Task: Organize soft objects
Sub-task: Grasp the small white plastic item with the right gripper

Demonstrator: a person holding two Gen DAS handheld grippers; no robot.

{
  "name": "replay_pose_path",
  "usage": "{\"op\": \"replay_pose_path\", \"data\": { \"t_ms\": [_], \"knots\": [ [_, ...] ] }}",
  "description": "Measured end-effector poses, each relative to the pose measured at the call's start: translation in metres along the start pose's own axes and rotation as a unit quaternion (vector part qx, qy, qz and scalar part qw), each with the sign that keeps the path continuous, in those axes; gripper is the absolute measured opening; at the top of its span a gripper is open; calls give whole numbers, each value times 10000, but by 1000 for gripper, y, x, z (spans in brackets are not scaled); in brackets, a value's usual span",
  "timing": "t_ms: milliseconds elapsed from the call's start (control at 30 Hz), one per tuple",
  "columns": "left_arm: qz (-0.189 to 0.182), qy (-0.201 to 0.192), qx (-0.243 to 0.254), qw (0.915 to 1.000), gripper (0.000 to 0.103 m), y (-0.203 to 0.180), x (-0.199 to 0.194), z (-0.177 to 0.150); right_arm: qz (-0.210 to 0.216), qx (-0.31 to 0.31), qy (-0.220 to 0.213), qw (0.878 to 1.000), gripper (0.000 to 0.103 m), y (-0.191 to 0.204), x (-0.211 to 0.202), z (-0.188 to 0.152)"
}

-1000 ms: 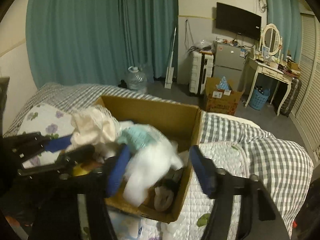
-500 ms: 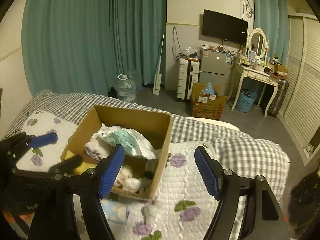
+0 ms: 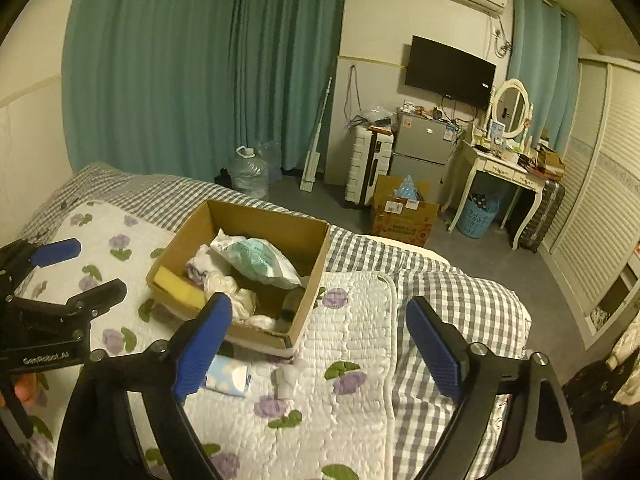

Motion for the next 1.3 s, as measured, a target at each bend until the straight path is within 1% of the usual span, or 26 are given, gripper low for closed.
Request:
{"op": "replay_pose_path", "data": {
  "t_ms": [167,333,467,600,667,733,800,867,933,967,1000,1067,1133,1200,1233,1300],
  "knots": [
    [151,26,-138,9998,88,2,6,-14,204,-13,44,9998,92,1,4,-6],
    [292,154,-406,9986,88,5,30,-33,415,-32,160,9990,92,3,29,-22],
    [380,296,-516,9975,88,4,54,-49,604,-68,479,9970,92,9,67,-43],
    [515,475,-413,9967,88,-5,83,-66,755,-25,862,9934,92,15,113,-68],
    [510,532,-423,9964,88,-6,91,-72,776,-80,964,9923,91,20,128,-79],
    [515,587,-460,9959,88,-8,101,-79,891,-81,1104,9898,88,25,147,-92],
    [559,648,-476,9952,88,-9,111,-85,1010,-67,1264,9868,79,30,167,-101],
    [566,737,-567,9941,88,-8,120,-90,1120,-82,1381,9840,74,35,182,-107],
    [550,843,-610,9931,88,-9,128,-96,1299,-142,1529,9796,65,42,196,-113],
    [549,888,-604,9927,88,-9,132,-99,1440,-235,1642,9756,57,47,204,-116],
    [547,908,-592,9926,88,-10,134,-100,1498,-289,1701,9736,54,50,210,-118],
    [563,931,-564,9925,88,-11,137,-103,1571,-321,1768,9711,53,54,217,-120],
    [562,974,-565,9920,88,-10,141,-106,1709,-307,1822,9678,49,56,225,-122],
    [541,1017,-588,9916,88,-10,142,-109,1766,-335,1879,9656,36,58,229,-125],
    [528,1038,-582,9915,88,-11,142,-110,1775,-340,1884,9653,32,58,230,-126],
    [488,1101,-541,9912,88,-13,143,-113,1794,-272,1809,9666,30,55,227,-127]
  ]
}}
Point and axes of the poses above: each gripper's, at about its wrist camera, not at the fingertips, and x roughly the way its jaws point, y to its left, z to its top, the point moved 2 cm from there along x, roughly the way its jaws point, and after that the axes turned 13 degrees about -x, right-handed, at the moved point
